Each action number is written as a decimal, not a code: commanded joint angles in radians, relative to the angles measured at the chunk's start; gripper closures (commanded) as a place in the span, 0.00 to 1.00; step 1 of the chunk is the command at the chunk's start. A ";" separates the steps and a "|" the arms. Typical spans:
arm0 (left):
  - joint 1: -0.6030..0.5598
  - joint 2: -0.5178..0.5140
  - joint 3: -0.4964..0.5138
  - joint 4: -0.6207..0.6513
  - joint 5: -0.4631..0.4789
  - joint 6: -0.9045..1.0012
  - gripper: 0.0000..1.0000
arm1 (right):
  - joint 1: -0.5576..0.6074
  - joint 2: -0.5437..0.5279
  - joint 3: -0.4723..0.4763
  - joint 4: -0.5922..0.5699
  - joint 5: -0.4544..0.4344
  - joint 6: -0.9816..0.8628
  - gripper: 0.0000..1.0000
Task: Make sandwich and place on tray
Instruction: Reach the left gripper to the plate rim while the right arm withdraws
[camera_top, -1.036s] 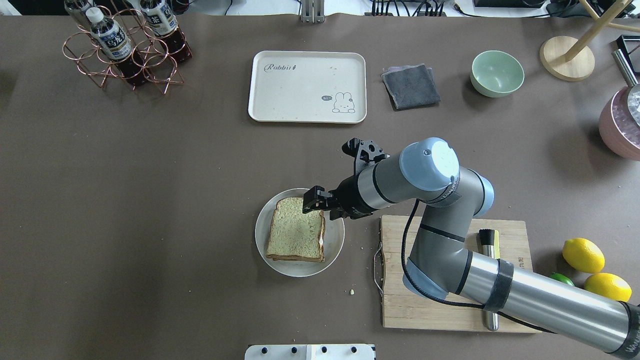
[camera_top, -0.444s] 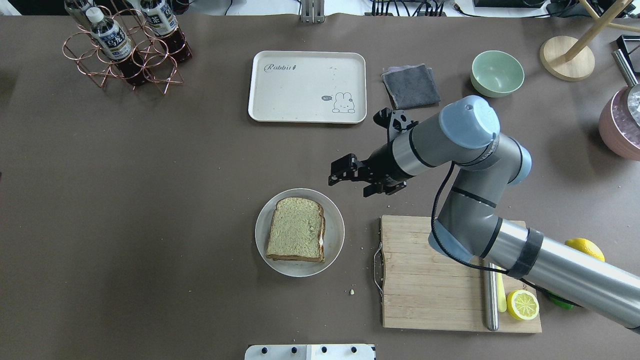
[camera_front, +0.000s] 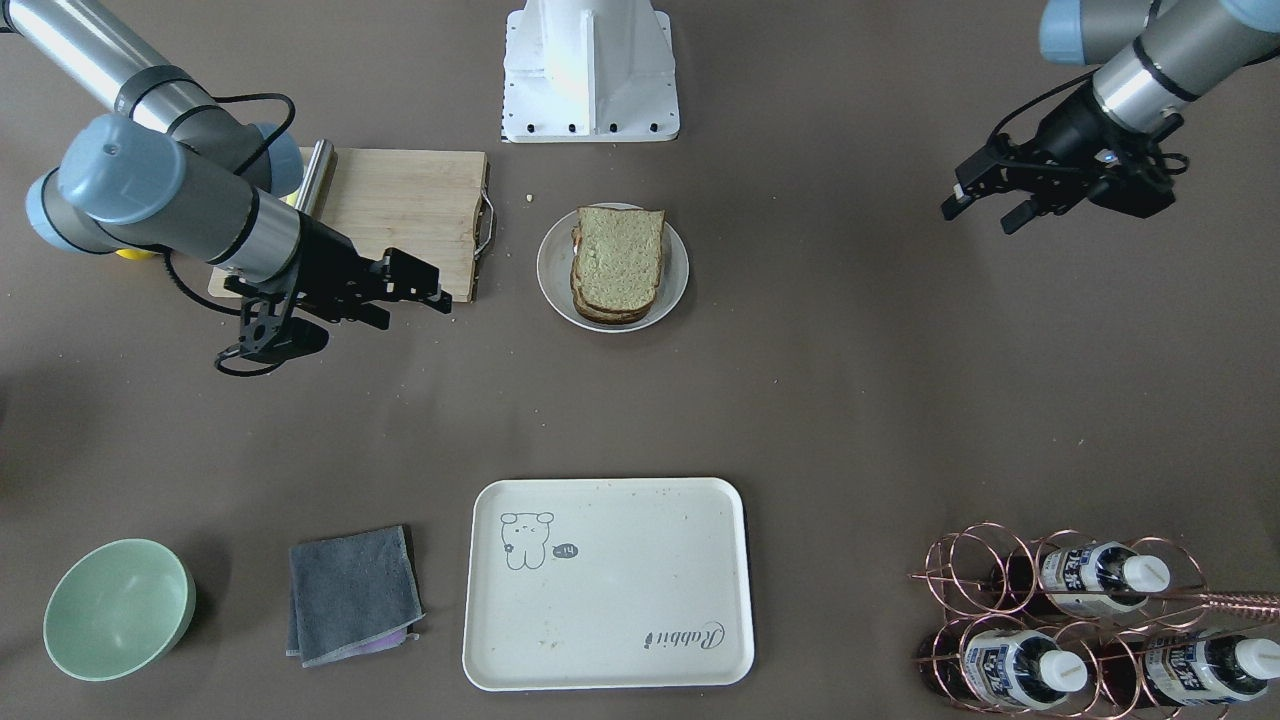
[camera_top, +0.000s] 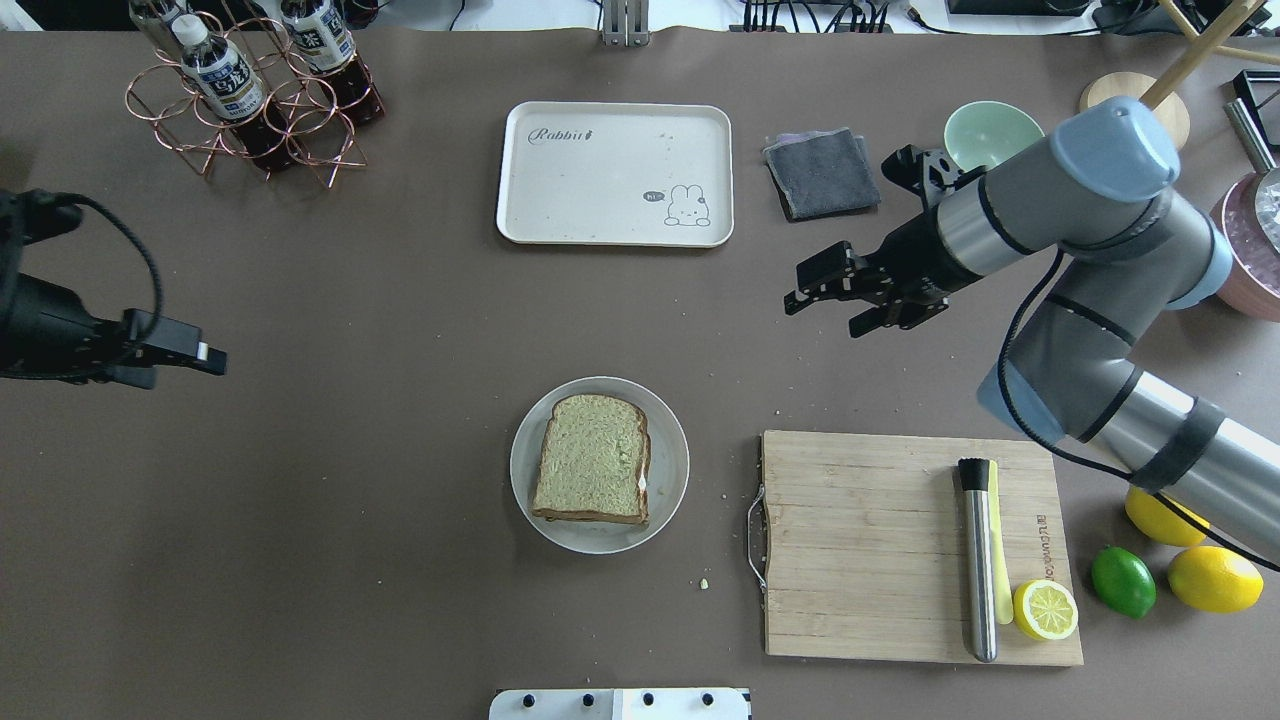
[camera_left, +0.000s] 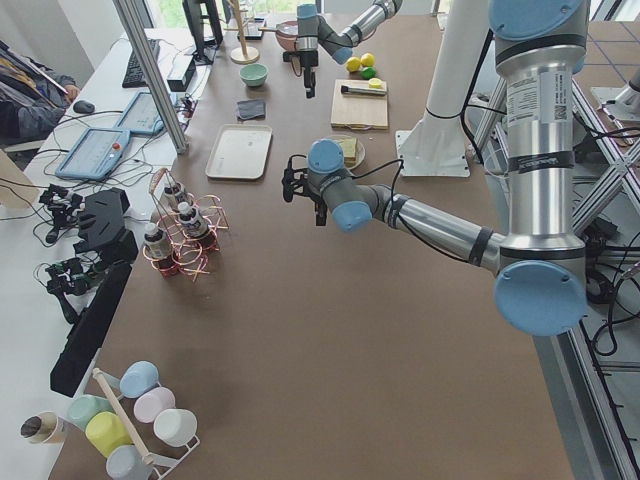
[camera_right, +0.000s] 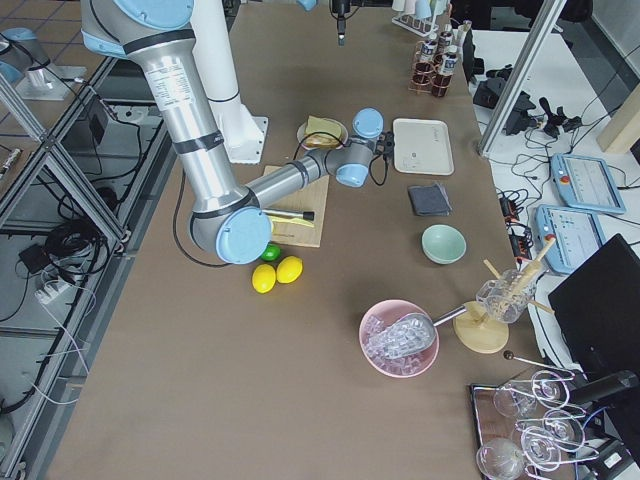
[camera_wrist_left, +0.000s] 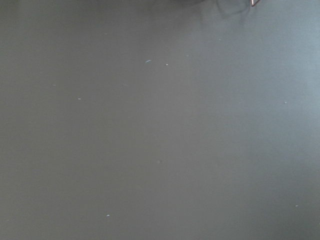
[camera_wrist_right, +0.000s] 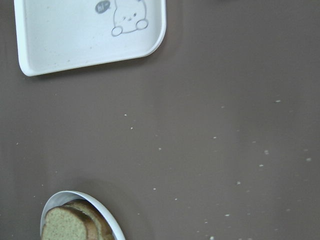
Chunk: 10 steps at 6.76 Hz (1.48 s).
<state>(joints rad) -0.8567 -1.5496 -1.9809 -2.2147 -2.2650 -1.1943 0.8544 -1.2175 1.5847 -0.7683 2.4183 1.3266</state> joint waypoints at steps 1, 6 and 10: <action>0.212 -0.154 0.023 0.047 0.172 -0.120 0.07 | 0.119 -0.112 0.024 -0.002 0.073 -0.158 0.01; 0.349 -0.438 0.256 0.127 0.310 -0.133 0.38 | 0.221 -0.230 0.024 -0.008 0.100 -0.342 0.01; 0.381 -0.474 0.307 0.124 0.318 -0.131 0.52 | 0.209 -0.231 0.023 -0.011 0.100 -0.342 0.01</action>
<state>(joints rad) -0.4775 -2.0224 -1.6828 -2.0896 -1.9462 -1.3267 1.0650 -1.4471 1.6084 -0.7786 2.5188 0.9849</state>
